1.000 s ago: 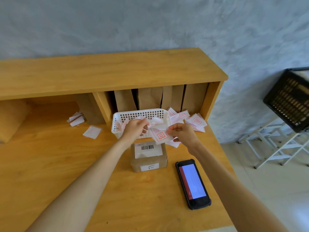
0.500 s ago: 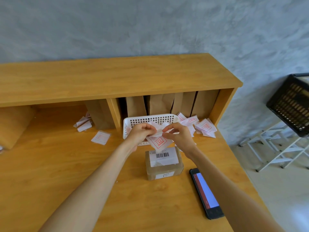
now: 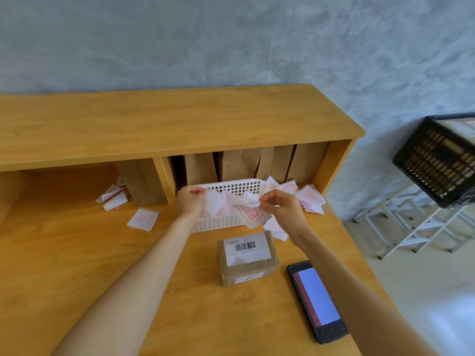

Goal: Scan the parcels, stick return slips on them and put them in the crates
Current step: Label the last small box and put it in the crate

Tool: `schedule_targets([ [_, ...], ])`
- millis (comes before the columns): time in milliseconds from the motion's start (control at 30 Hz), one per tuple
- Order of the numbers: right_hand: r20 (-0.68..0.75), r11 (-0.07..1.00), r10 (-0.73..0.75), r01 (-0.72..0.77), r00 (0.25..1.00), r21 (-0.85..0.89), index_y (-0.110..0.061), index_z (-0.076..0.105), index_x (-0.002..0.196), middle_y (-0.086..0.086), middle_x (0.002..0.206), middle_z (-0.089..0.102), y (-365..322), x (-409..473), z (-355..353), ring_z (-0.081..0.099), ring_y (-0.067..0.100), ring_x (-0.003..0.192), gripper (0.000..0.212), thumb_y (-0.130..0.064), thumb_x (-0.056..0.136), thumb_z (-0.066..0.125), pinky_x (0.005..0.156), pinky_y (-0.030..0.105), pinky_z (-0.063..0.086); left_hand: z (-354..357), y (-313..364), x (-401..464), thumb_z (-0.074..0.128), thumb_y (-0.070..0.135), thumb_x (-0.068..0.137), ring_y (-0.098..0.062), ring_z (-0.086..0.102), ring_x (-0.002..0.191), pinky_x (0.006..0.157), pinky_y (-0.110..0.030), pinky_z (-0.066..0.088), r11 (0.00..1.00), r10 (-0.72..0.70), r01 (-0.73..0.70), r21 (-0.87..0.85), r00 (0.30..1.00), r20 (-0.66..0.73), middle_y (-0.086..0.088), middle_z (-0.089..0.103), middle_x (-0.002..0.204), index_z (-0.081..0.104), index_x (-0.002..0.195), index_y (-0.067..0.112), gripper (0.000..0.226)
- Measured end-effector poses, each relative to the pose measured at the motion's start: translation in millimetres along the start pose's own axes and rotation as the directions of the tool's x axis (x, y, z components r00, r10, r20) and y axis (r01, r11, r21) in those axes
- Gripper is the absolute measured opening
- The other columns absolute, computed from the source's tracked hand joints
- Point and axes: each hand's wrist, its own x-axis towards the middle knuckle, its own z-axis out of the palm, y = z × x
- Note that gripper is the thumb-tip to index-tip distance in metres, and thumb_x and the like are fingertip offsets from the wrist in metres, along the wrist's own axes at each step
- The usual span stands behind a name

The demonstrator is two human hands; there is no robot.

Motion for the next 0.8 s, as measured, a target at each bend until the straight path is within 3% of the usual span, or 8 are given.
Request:
schedule_targets([
  [133, 0.009, 0.999, 0.032, -0.032, 0.999, 0.023, -0.013, 0.066, 0.087, 0.008, 0.092, 0.072, 3.4, 3.8, -6.6, 0.071, 0.016, 0.087, 0.014, 0.000, 0.090, 0.062, 0.074, 0.022, 0.057, 5.3, 3.9, 7.1, 0.052, 0.021, 0.098, -0.017, 0.054, 0.088, 0.051, -0.019, 0.034, 1.000, 0.009, -0.008, 0.018, 0.999, -0.041, -0.011, 0.065, 0.108, 0.064, 0.110, 0.003, 0.024],
  [267, 0.049, 0.998, 0.056, -0.057, 0.997, 0.007, -0.013, 0.065, 0.088, 0.001, 0.088, 0.069, 5.3, 6.6, -4.4, 0.068, 0.008, 0.082, 0.013, -0.001, 0.091, 0.060, 0.066, 0.014, 0.054, 5.0, 2.6, 9.2, 0.043, 0.023, 0.103, -0.022, 0.059, 0.088, 0.056, -0.022, 0.038, 0.992, 0.048, -0.046, 0.119, 0.999, -0.019, -0.014, 0.068, 0.108, 0.067, 0.104, 0.002, 0.032],
  [333, 0.066, 0.997, 0.074, -0.073, 0.995, -0.007, -0.014, 0.064, 0.087, 0.001, 0.090, 0.068, 5.5, 8.3, -1.8, 0.067, 0.008, 0.083, 0.014, -0.002, 0.092, 0.060, 0.065, 0.015, 0.054, 3.4, 0.9, 8.5, 0.045, 0.019, 0.102, -0.025, 0.061, 0.103, 0.070, -0.024, 0.045, 0.971, 0.114, -0.113, 0.213, 0.993, 0.006, -0.012, 0.067, 0.115, 0.067, 0.110, 0.004, 0.028],
  [400, 0.078, 0.996, 0.089, -0.087, 0.993, -0.020, -0.013, 0.064, 0.088, 0.003, 0.091, 0.066, 4.5, 10.1, 0.6, 0.067, 0.009, 0.082, 0.012, -0.003, 0.092, 0.059, 0.066, 0.018, 0.056, 2.8, 0.6, 5.6, 0.048, 0.015, 0.100, -0.022, 0.059, 0.113, 0.081, -0.024, 0.043, 0.946, 0.192, -0.193, 0.261, 0.981, 0.029, -0.008, 0.066, 0.120, 0.068, 0.113, 0.007, 0.025],
  [533, 0.097, 0.995, 0.101, -0.098, 0.990, -0.029, -0.009, 0.063, 0.092, 0.001, 0.090, 0.064, 0.9, 11.7, 5.5, 0.066, 0.007, 0.080, 0.007, -0.003, 0.093, 0.059, 0.064, 0.018, 0.056, 4.4, 10.3, -9.8, 0.053, 0.012, 0.098, -0.011, 0.058, 0.100, 0.071, -0.010, 0.037, 0.914, 0.332, -0.334, 0.232, 0.942, 0.050, 0.000, 0.068, 0.109, 0.071, 0.107, 0.008, 0.021],
  [600, 0.104, 0.995, 0.100, -0.097, 0.990, -0.036, -0.009, 0.063, 0.095, 0.000, 0.090, 0.064, -1.8, 11.9, 7.3, 0.066, 0.009, 0.081, 0.006, -0.004, 0.093, 0.059, 0.064, 0.019, 0.056, 5.5, 15.8, -21.2, 0.056, 0.014, 0.097, -0.009, 0.057, 0.093, 0.068, -0.007, 0.037, 0.911, 0.366, -0.384, 0.150, 0.921, 0.134, 0.002, 0.068, 0.101, 0.070, 0.103, 0.010, 0.017],
  [700, 0.119, 0.994, 0.096, -0.088, 0.988, -0.070, -0.009, 0.063, 0.097, 0.001, 0.089, 0.064, -6.3, 11.7, 8.2, 0.067, 0.016, 0.086, 0.006, -0.007, 0.093, 0.060, 0.078, 0.035, 0.059, 7.1, 19.2, -43.4, 0.062, 0.022, 0.093, -0.011, 0.061, 0.088, 0.075, -0.017, 0.046, 0.930, 0.336, -0.366, 0.028, 0.878, 0.341, 0.005, 0.068, 0.091, 0.069, 0.095, 0.015, 0.009],
  [800, 0.137, 0.994, 0.083, -0.072, 0.987, -0.086, -0.008, 0.063, 0.100, 0.001, 0.088, 0.063, -9.3, 9.3, 8.2, 0.067, 0.021, 0.088, 0.008, -0.008, 0.091, 0.062, 0.082, 0.042, 0.056, 9.8, 16.4, -64.5, 0.073, 0.027, 0.085, -0.012, 0.064, 0.085, 0.078, -0.024, 0.051, 0.939, 0.319, -0.345, -0.012, 0.854, 0.411, 0.002, 0.069, 0.087, 0.069, 0.089, 0.014, 0.014],
])
